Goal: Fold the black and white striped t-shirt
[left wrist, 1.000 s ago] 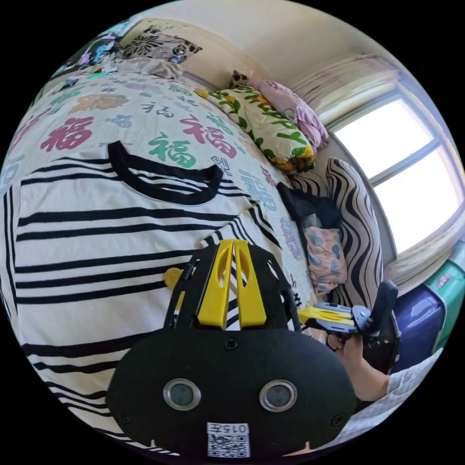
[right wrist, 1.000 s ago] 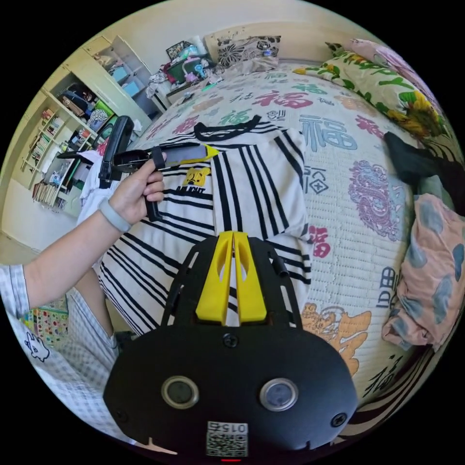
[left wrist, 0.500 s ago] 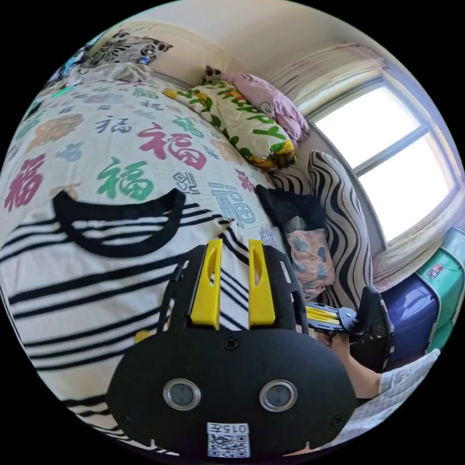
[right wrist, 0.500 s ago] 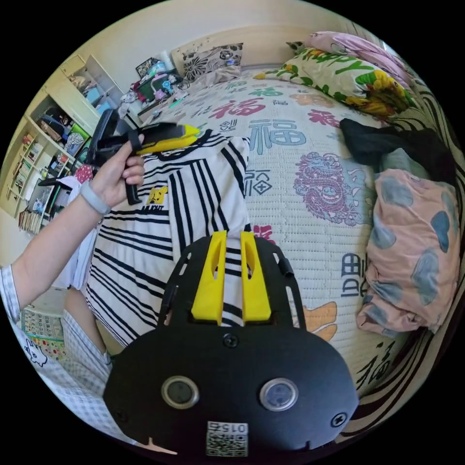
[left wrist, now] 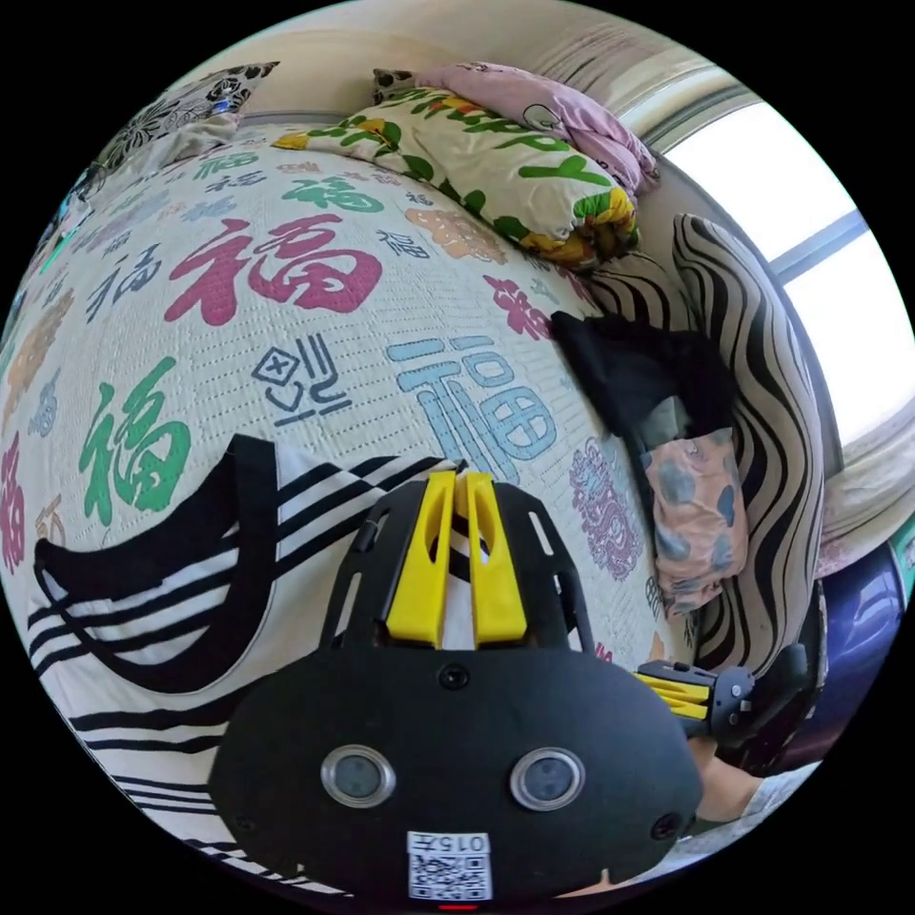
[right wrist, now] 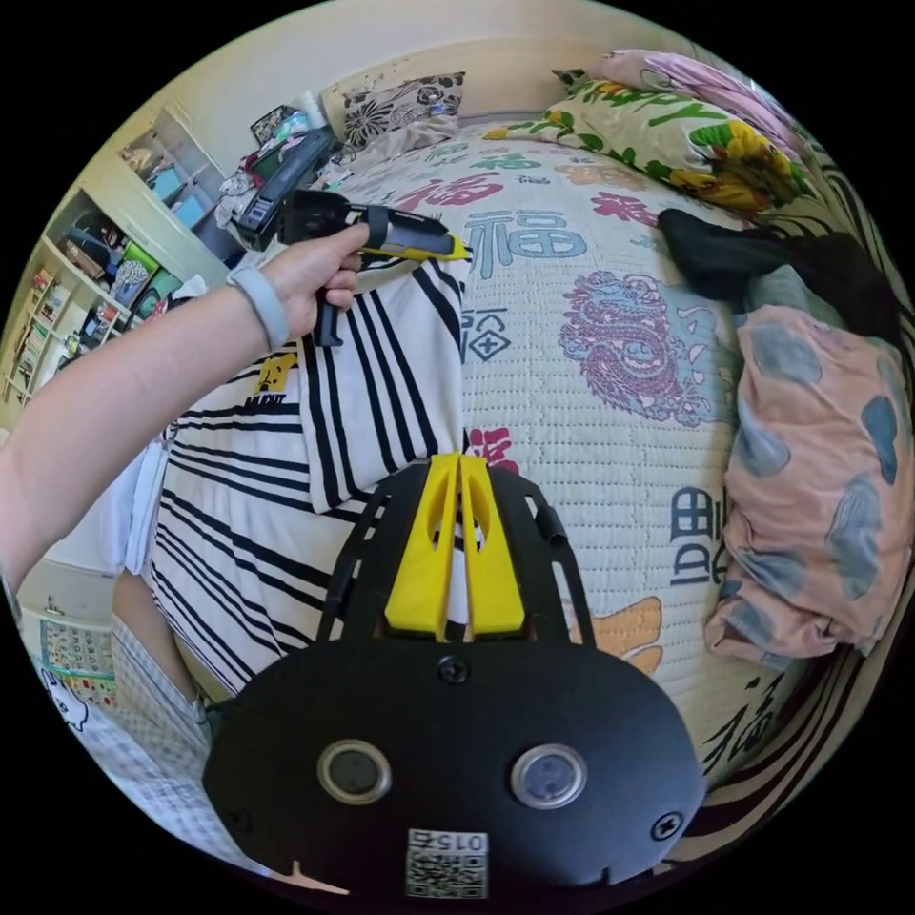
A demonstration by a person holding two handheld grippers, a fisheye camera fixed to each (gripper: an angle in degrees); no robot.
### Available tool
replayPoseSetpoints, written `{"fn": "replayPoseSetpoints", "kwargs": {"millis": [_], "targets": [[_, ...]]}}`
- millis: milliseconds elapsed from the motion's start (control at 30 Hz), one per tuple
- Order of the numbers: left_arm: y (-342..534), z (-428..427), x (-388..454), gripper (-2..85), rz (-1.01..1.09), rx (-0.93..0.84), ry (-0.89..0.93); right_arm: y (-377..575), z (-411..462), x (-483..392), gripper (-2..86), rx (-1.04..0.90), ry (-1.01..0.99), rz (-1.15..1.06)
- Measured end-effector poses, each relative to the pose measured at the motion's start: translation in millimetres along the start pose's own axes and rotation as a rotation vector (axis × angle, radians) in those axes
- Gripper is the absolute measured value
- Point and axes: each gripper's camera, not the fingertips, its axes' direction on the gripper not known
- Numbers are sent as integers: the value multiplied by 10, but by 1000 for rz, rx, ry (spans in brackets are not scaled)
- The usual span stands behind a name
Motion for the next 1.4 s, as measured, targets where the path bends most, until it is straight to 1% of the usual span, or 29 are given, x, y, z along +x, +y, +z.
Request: {"fn": "replayPoseSetpoints", "kwargs": {"millis": [67, 133, 200, 267, 333, 400, 467, 533, 567, 633, 700, 767, 867, 933, 967, 1000, 1033, 1067, 1100, 1133, 1200, 1233, 1267, 1333, 1400], "targets": [[79, -44, 21, 30, 21, 16, 1, 10, 47, -32, -3, 3, -18, 12], [205, -233, -2, 64, -4, 50, 31, 10, 65, -100, -3, -7, -19, -9], [398, -510, -11, 69, 6, 134, 13, 60, 42, -212, -3, -11, 48, -29], [674, -821, -45, 64, -16, 215, 5, 119, 13, -310, -2, 2, 72, -41], [1108, -1168, -91, 50, -20, 302, 71, 165, -2, -438, -3, 29, 36, -61], [1386, -1321, -123, 46, -52, 340, 51, 152, 63, -664, -3, 51, -1, -92], [1567, -1384, -146, 45, -72, 324, 61, 98, 165, -844, -4, 45, 11, -106], [1697, -1333, -139, 45, -67, 233, 140, 36, 276, -1022, -4, 33, 1, -126], [1724, -1314, -133, 46, -69, 208, 139, 0, 366, -1143, -5, 21, -27, -156], [1850, -1296, -132, 30, -91, 157, 82, -55, 554, -1308, -5, -39, -39, -187], [1941, -1317, -169, 11, -127, 118, 11, -81, 848, -1468, -6, -165, 9, -200], [2039, -1388, -209, 0, -128, 129, 23, -61, 906, -1551, -6, -151, 19, -209], [2260, -1629, -272, -1, -197, 163, 33, -68, 921, -1631, -6, -191, -3, -174], [2618, -2020, -301, 9, -224, 281, 85, -46, 841, -1721, -6, -150, 4, -169], [2748, -2142, -310, 12, -236, 324, 89, -33, 745, -1831, -6, -90, 16, -188], [3044, -2395, -331, 19, -269, 419, 65, -36, 639, -1981, -6, -18, 39, -217], [3385, -2646, -366, 28, -338, 506, 0, -44, 588, -2070, -6, 20, 49, -235], [3569, -2763, -386, 39, -384, 553, -39, -70, 485, -2280, -6, 102, 69, -277], [3943, -2970, -426, 59, -479, 654, -116, -86, 381, -2539, -6, 220, 85, -342], [4285, -3141, -466, 72, -572, 729, -196, -96, 345, -2676, -6, 277, 84, -381], [4658, -3317, -524, 90, -673, 770, -310, -193, 350, -3244, -8, 445, 81, -503], [4831, -3381, -581, 100, -731, 769, -350, -237, 389, -3389, -8, 469, 93, -521], [4900, -3400, -613, 105, -757, 770, -352, -347, 508, -3700, -9, 472, 129, -586], [5092, -3462, -716, 114, -835, 793, -341, -560, 729, -4177, -9, 421, 188, -678], [5167, -3500, -763, 115, -887, 820, -341, -858, 1019, -4726, -10, 357, 191, -777]]}}
